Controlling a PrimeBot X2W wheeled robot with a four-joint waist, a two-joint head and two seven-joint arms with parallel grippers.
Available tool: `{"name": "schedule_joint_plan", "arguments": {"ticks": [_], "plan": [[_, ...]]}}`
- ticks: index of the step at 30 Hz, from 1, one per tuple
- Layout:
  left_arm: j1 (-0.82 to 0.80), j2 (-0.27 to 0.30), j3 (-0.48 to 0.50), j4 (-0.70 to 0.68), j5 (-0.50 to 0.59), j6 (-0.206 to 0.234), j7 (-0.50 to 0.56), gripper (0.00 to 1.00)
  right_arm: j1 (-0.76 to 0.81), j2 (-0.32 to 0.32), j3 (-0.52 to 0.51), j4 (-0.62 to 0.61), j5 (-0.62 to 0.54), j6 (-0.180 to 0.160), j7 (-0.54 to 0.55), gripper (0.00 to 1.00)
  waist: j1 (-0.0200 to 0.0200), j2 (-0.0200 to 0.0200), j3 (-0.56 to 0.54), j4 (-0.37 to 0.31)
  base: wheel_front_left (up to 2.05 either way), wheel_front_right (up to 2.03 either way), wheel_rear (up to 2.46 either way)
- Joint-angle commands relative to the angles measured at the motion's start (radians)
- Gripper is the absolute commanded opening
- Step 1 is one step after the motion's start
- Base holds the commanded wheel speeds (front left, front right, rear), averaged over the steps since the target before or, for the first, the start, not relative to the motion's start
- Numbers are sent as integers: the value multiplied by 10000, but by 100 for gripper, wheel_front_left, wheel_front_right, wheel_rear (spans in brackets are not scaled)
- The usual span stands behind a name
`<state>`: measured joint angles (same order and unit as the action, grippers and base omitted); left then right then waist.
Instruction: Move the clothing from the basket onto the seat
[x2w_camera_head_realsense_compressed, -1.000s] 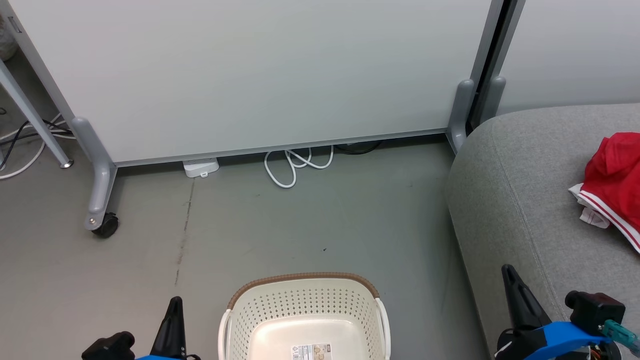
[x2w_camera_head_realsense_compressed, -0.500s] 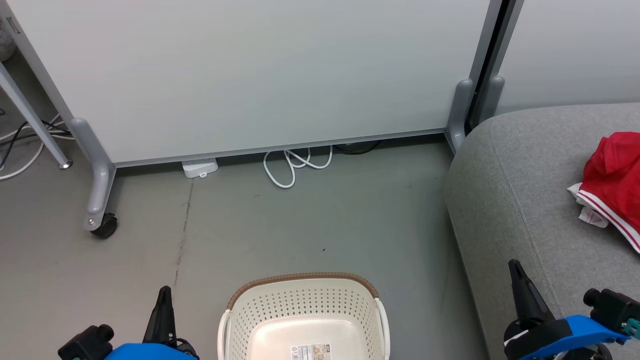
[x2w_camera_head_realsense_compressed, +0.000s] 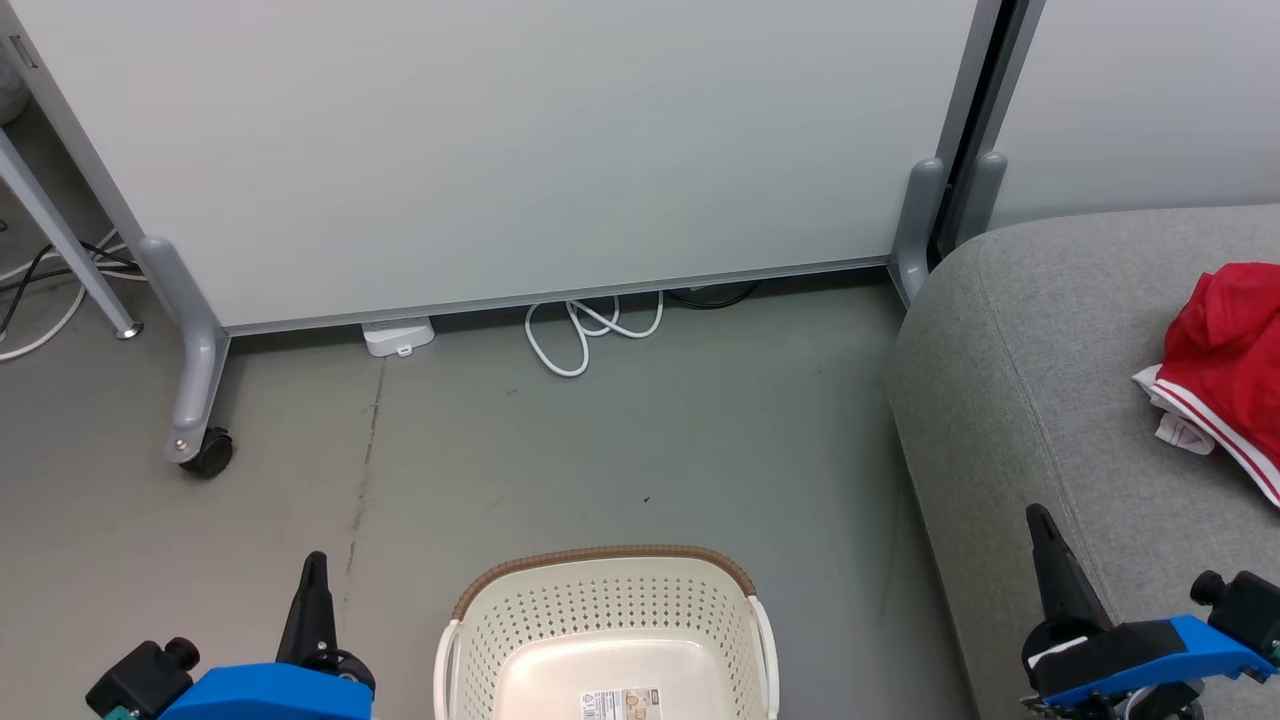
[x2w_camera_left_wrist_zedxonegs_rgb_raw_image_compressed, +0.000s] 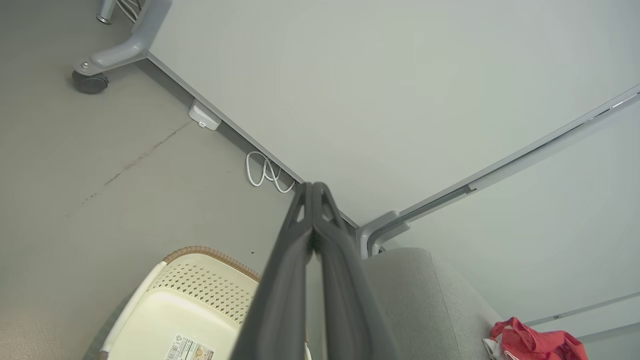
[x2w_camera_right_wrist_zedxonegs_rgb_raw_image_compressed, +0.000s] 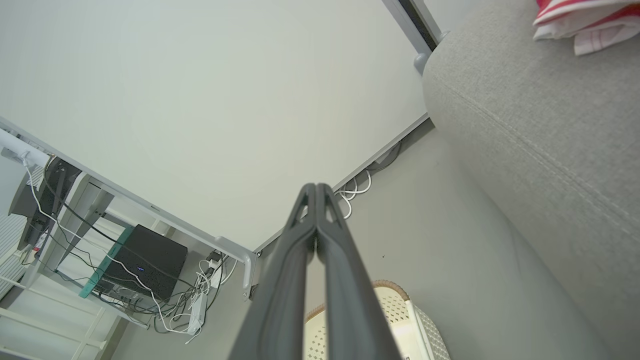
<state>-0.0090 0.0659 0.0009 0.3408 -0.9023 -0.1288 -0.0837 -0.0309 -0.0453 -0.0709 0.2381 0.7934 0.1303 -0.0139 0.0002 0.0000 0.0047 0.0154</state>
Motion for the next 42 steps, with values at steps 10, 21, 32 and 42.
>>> {"name": "schedule_joint_plan", "arguments": {"ticks": [10, 21, 32, 42], "plan": [[-436, -5, 274, -308, -1387, -15, 388, 0, -356, -45, -106, -71, 1620, 4, 254, 0, -1, 0, -2, -20, 0, 0, 0], [-549, -30, 435, -428, -2407, -17, 674, 0, -445, -50, -167, -49, 2793, 5, 443, 0, -1, 0, -4, -39, 0, 0, 0], [-679, -56, 597, -556, -3432, -20, 968, 0, -534, -56, -228, -25, 3965, 5, 631, 0, -1, 0, -7, -59, 0, 0, 0], [-758, -81, 730, -657, -4269, -23, 1206, 0, -610, -60, -277, -3, 4937, 6, 781, 0, -1, 0, -8, -77, 0, 0, 0]]}}
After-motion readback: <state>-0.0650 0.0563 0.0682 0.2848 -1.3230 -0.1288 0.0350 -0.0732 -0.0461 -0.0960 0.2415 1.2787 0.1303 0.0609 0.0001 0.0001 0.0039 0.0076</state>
